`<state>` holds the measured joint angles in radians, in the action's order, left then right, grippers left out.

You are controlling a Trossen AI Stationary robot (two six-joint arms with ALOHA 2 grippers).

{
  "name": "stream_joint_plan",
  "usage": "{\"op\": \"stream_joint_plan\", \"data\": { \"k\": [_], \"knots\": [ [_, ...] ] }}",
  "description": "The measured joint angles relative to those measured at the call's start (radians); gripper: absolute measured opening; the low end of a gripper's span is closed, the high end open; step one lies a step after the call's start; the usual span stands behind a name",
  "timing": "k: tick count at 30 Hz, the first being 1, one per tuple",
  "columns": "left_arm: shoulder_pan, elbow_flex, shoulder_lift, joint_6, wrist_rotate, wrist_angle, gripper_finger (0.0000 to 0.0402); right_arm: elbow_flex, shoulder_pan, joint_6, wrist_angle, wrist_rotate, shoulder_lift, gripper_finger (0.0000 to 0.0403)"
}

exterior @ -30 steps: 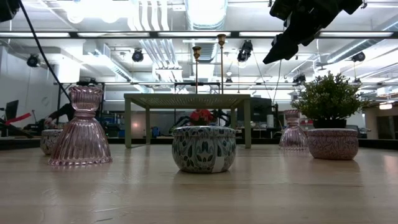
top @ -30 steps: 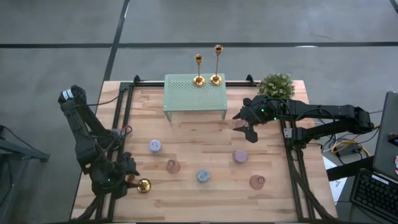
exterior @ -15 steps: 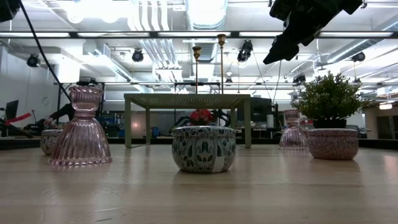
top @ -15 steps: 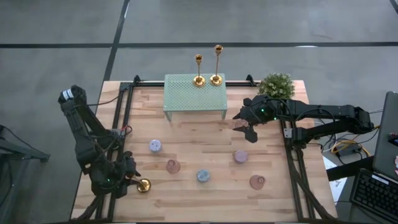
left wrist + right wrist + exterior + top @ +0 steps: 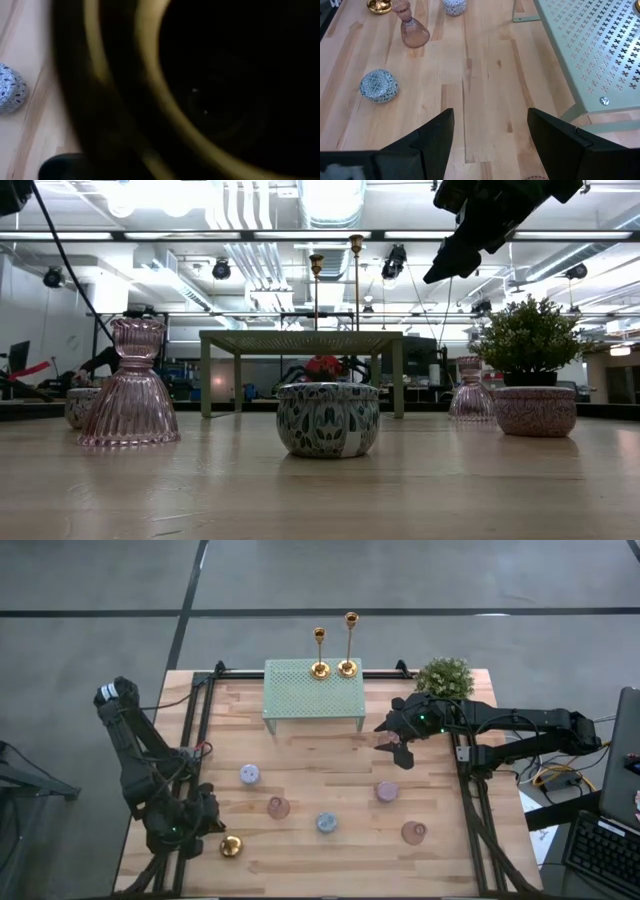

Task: Pick & Place candle stick holders
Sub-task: Put the gold candle holder on the shelf

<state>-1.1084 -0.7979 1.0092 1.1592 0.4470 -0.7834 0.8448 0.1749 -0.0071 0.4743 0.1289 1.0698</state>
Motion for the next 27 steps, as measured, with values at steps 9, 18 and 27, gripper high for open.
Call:
{"op": "stream_joint_plan", "data": {
  "k": [9,18,27],
  "knots": [
    [0.002,-0.009,-0.003,0.011,0.013,-0.019,0.0018,0.0,0.0,0.0,0.0,0.0,0.0,0.0244],
    [0.033,-0.144,-0.021,0.024,0.061,-0.169,0.0018,0.0,0.0,0.003,0.0,0.0,0.0,0.0244],
    [0.147,-0.298,-0.022,-0.062,0.134,-0.302,0.0018,0.0,0.0,0.005,0.0,0.001,0.0,0.0244]
  ]
}}
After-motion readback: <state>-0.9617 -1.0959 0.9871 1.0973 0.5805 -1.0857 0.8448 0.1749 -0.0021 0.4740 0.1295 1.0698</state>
